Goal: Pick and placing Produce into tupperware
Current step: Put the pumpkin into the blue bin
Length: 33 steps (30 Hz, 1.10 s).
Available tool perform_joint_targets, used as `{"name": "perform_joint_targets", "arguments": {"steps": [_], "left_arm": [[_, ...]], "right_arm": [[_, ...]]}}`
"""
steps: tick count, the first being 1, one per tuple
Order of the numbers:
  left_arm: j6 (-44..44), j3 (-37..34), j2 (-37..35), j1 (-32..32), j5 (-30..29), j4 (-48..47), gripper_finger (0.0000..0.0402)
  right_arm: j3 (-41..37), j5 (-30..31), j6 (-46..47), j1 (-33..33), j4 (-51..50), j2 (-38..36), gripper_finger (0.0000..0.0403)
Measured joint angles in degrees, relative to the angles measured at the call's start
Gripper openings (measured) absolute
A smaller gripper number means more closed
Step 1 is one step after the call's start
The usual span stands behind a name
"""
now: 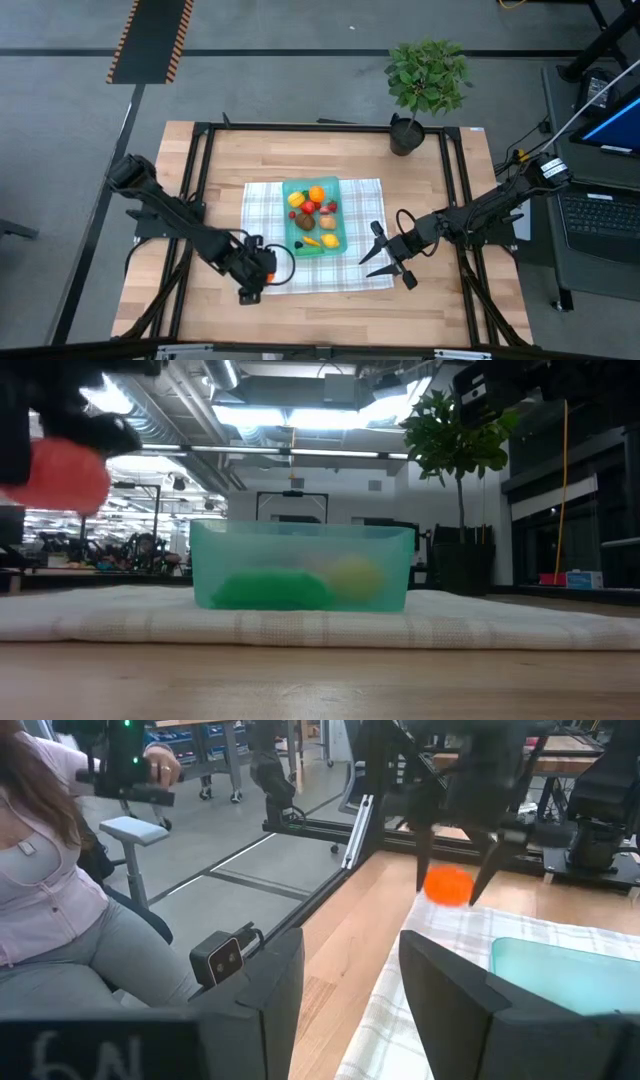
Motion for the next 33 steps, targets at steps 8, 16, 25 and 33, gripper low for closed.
{"name": "perform_joint_targets", "arguments": {"steps": [8, 16, 25, 33], "left_arm": [[1.6, 0.0, -7.3, -0.1, -1.2, -3.9, 0.0238], [8.2, 0.0, -12.5, -2.1, -12.5, -5.2, 0.0238], [17.1, -5.7, -15.3, -3.5, -20.8, 11.5, 0.0238], [25.8, -17.1, -19.3, -3.5, -25.3, 34.1, 0.0238]], "right_arm": [[0.0, 0.0, 1.5, 0.0, 0.0, 0.0, 0.0168], [0.0, 0.0, 1.2, 0.0, 0.3, 0.0, 0.0168], [0.0, 0.0, -2.0, 0.0, 1.1, 0.0, 0.0168], [0.0, 0.0, -3.5, 0.0, 1.1, 0.0, 0.0168]]}}
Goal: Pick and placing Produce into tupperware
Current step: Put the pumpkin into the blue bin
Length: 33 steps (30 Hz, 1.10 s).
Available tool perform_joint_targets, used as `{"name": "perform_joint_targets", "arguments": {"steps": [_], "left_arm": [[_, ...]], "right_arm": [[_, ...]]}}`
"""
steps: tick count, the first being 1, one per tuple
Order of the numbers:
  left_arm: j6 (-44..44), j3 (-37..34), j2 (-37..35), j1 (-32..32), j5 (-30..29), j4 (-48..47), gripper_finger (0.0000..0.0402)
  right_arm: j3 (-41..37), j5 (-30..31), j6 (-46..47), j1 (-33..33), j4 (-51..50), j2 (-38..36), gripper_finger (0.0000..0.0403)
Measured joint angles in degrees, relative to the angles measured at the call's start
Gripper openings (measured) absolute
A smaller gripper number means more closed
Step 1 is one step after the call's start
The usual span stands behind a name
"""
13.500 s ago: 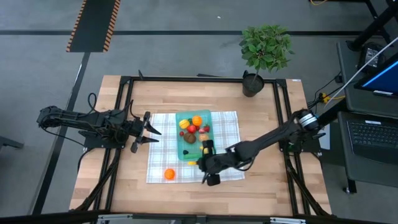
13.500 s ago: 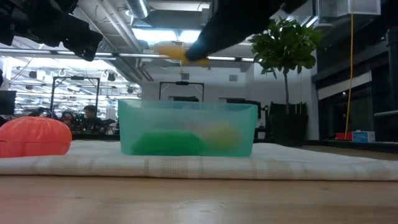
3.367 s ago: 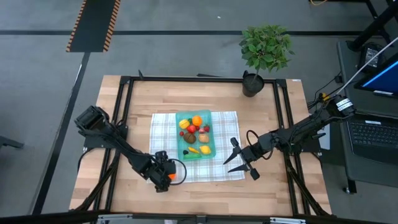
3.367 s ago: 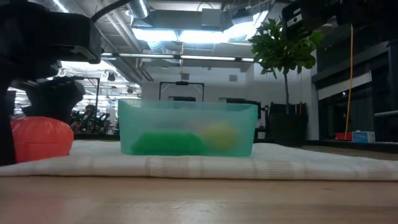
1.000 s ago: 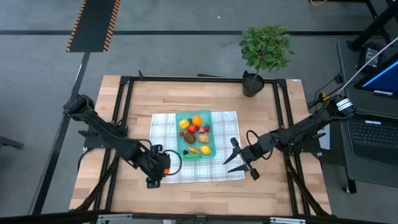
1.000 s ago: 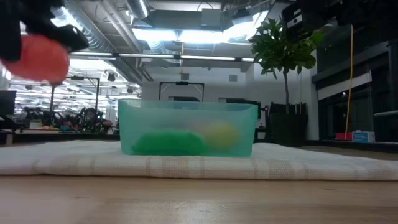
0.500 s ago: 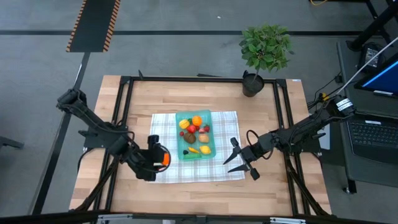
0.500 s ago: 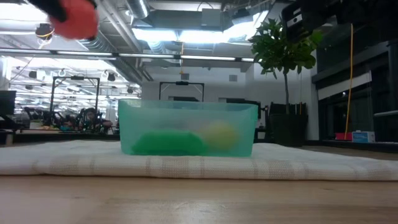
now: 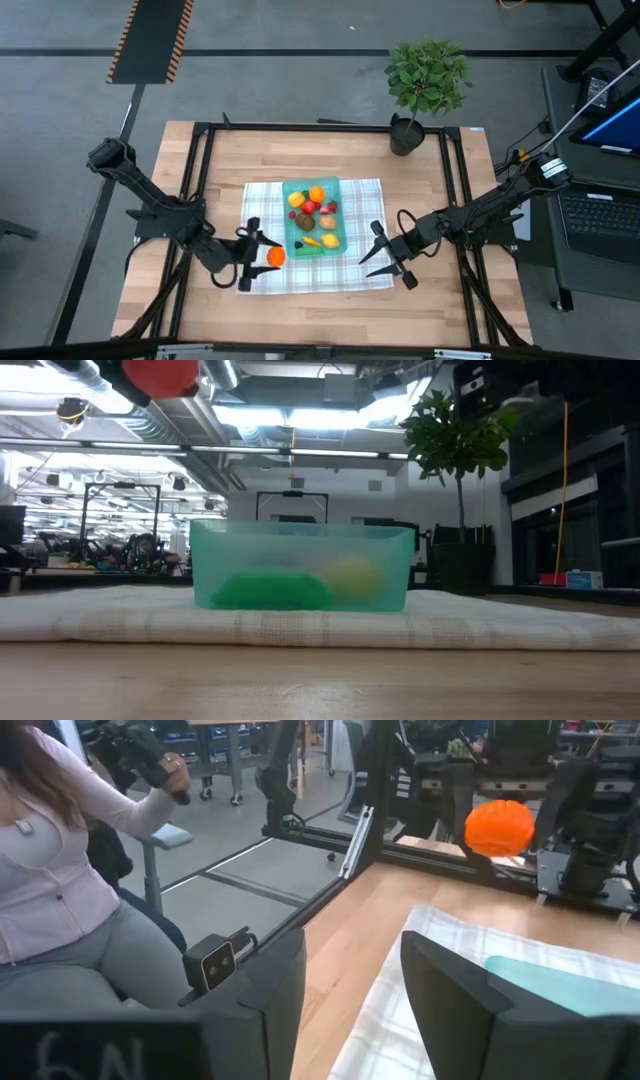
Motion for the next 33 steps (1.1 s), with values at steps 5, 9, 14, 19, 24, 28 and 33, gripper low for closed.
{"name": "perform_joint_targets", "arguments": {"steps": [5, 9, 14, 19, 24, 28, 33], "left_arm": [[5.6, -8.1, -3.2, 0.4, 0.2, 15.9, 0.0238], [7.5, -13.1, -4.8, 1.2, 2.1, 24.0, 0.0238], [12.5, -16.2, -4.8, 2.3, 5.0, 31.4, 0.0238], [12.7, -17.2, -4.8, 3.6, 6.2, 32.1, 0.0238], [12.7, -17.2, -4.8, 5.4, 6.1, 33.0, 0.0238], [9.7, -17.2, -4.8, 8.3, 5.1, 33.7, 0.0238], [8.4, -17.2, -4.7, 11.9, 0.9, 33.8, 0.0238]], "right_arm": [[0.0, 0.0, -2.1, 0.0, 0.7, 0.0, 0.0168], [0.0, 0.0, -3.0, 0.0, 1.3, 0.0, 0.0168], [0.0, 0.0, -3.0, 0.0, 1.3, 0.0, 0.0168], [0.0, 0.0, -2.7, 0.0, 1.4, 0.0, 0.0168], [0.0, 0.0, -2.7, 0.0, 1.5, 0.0, 0.0168], [0.0, 0.0, -2.6, 0.0, 1.6, 0.0, 0.0168], [0.0, 0.0, -2.7, 0.0, 1.6, 0.0, 0.0168]]}}
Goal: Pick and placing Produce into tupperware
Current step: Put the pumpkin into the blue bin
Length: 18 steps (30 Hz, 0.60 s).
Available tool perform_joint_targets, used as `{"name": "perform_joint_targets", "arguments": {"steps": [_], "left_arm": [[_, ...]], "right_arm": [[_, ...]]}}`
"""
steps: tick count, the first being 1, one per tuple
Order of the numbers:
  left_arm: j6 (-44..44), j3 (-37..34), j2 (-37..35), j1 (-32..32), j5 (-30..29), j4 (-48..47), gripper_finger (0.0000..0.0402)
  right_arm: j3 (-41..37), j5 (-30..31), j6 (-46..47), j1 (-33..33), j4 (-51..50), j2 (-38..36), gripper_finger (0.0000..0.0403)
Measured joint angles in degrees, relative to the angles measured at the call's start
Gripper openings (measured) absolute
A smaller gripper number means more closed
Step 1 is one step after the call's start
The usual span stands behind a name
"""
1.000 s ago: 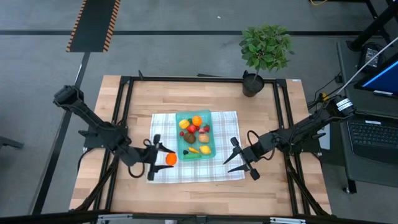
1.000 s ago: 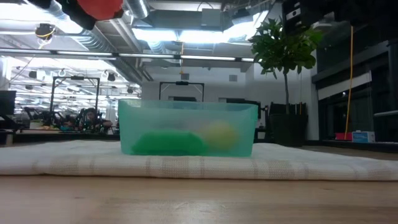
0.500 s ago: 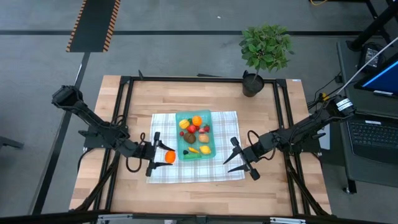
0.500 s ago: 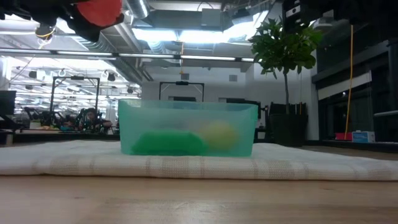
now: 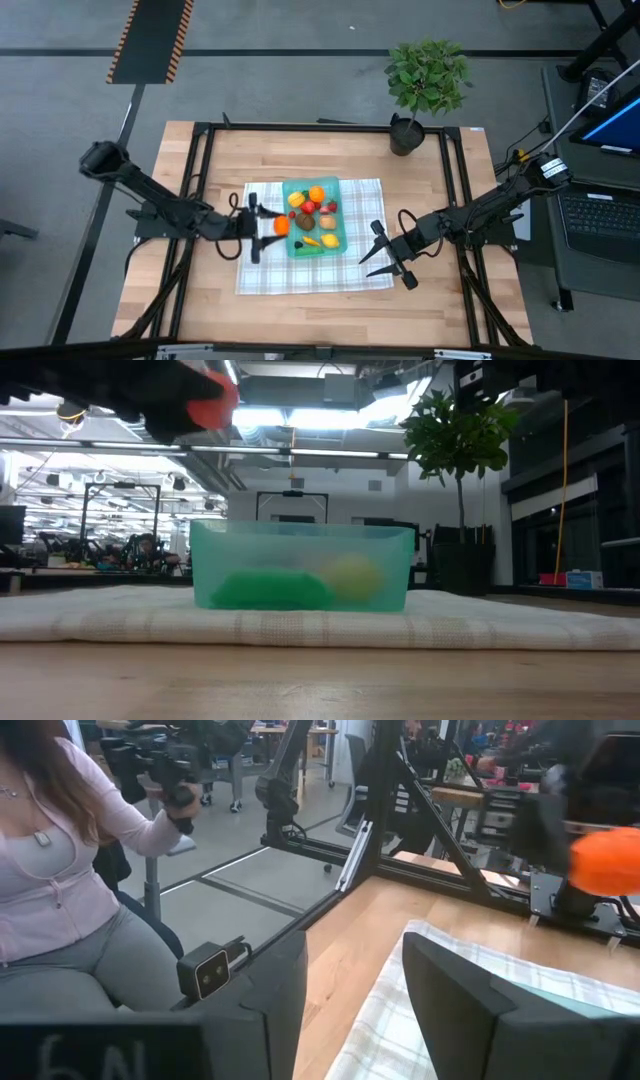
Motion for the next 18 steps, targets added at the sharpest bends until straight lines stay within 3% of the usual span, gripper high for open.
{"name": "perform_joint_targets", "arguments": {"steps": [5, 11, 18], "left_arm": [[-0.1, 0.0, 0.2, 4.0, -2.0, -0.1, 0.0238], [-0.1, 0.0, 0.2, 8.5, 6.5, -0.4, 0.0238], [-1.4, 0.0, 0.2, 12.9, 11.8, -0.9, 0.0238]], "right_arm": [[0.0, 0.0, -0.1, 0.0, 0.0, 0.0, 0.0168], [0.0, 0.0, -0.2, 0.0, 0.0, 0.0, 0.0168], [0.0, 0.0, -0.2, 0.0, 0.0, 0.0, 0.0168]]}}
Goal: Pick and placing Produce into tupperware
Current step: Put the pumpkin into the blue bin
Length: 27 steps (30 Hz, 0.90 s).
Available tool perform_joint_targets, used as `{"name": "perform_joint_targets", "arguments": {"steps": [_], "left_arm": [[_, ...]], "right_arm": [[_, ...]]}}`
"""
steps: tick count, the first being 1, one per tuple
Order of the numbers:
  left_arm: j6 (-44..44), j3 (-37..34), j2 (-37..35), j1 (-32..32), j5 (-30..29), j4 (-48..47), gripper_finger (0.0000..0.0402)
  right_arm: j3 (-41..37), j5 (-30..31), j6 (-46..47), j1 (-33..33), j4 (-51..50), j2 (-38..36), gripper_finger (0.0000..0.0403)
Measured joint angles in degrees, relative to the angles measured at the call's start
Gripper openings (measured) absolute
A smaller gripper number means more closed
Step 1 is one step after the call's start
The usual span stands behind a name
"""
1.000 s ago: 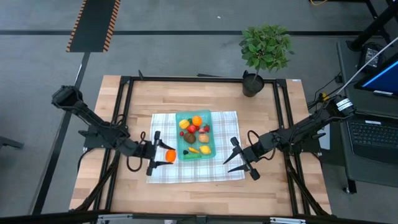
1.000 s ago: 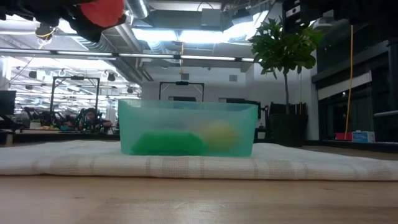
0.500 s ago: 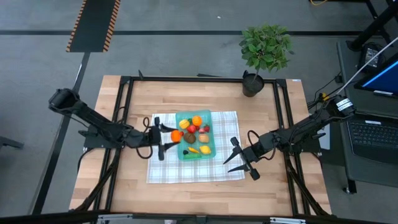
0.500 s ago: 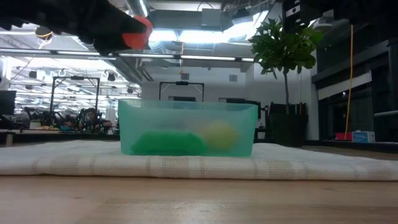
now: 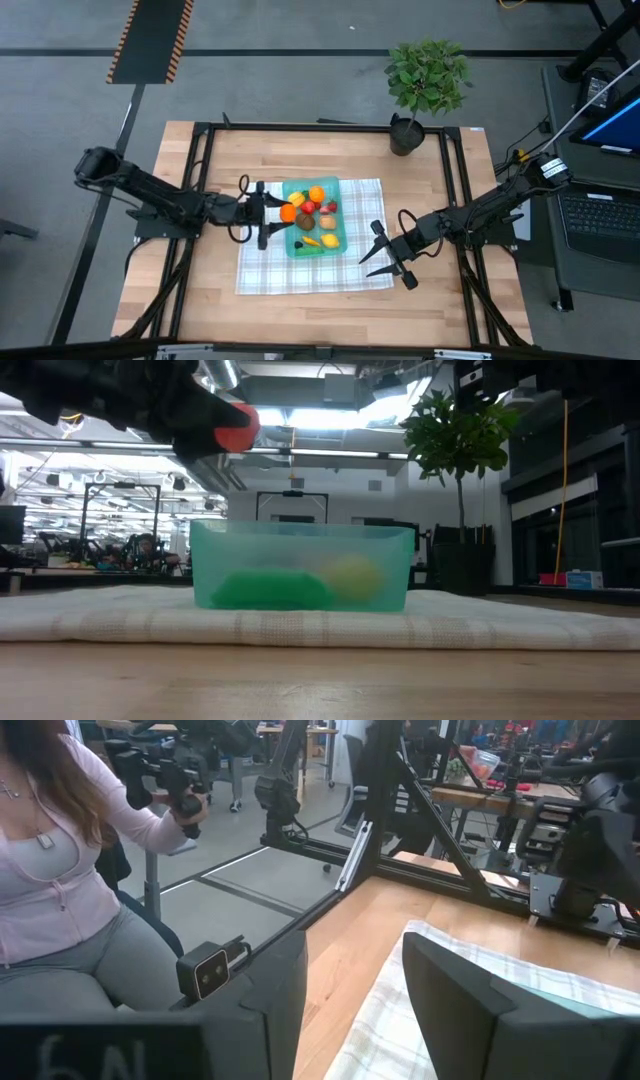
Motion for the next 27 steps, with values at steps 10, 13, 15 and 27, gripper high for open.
{"name": "perform_joint_targets", "arguments": {"steps": [10, 13, 15, 27], "left_arm": [[0.3, 4.9, 0.9, 3.7, 4.1, -9.8, 0.0238], [1.5, 6.7, 2.1, 4.3, 5.3, -10.8, 0.0238], [1.7, 7.7, 3.1, 4.9, 7.5, -11.0, 0.0238], [3.0, 14.9, 7.8, 6.7, 9.9, -22.6, 0.0238]], "right_arm": [[0.0, 0.0, -0.2, 0.0, -0.8, 0.0, 0.0168], [0.0, 0.0, -0.2, 0.0, -1.2, 0.0, 0.0168], [0.0, 0.0, -0.1, 0.0, -1.5, 0.0, 0.0168], [0.0, 0.0, 0.3, 0.0, -2.4, 0.0, 0.0168]]}}
